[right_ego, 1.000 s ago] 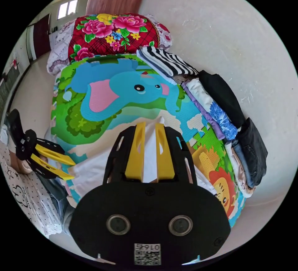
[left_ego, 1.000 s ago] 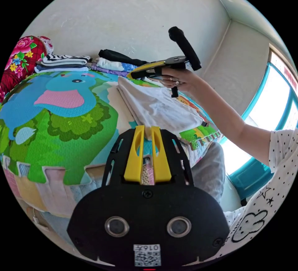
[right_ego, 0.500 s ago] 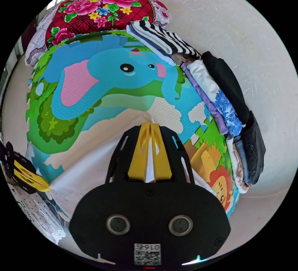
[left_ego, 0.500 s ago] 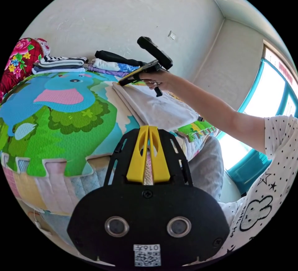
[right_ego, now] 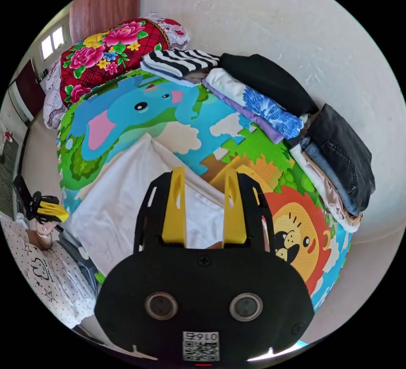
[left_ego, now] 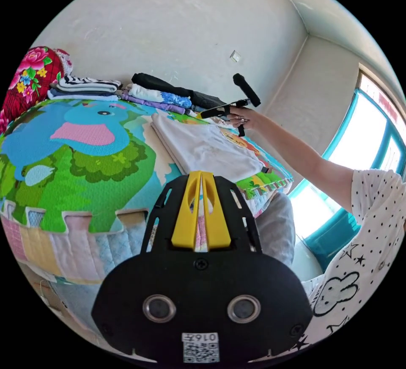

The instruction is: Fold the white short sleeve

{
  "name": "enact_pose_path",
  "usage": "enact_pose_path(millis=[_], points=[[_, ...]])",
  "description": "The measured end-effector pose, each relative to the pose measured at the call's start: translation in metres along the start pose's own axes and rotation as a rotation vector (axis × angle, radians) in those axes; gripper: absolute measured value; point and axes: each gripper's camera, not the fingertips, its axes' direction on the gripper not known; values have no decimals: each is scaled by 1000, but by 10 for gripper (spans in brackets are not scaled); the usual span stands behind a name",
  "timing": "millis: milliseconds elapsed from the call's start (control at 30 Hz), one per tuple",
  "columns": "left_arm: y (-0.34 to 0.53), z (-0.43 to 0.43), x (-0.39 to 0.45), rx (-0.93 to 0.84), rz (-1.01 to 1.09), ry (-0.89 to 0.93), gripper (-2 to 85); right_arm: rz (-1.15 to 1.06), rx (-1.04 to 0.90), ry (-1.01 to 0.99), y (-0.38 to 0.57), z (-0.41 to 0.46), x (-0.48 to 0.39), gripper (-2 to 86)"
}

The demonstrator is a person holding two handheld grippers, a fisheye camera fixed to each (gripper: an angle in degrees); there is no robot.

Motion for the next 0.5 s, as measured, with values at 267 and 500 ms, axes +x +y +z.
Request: enact_pose_path(millis=[267, 500], points=[[-7, 44, 16, -128, 75, -73, -10, 133, 75, -126, 67, 7, 61, 103], [-6, 48, 8, -124, 50, 0, -10, 81, 110, -18, 89, 18, 53, 25]])
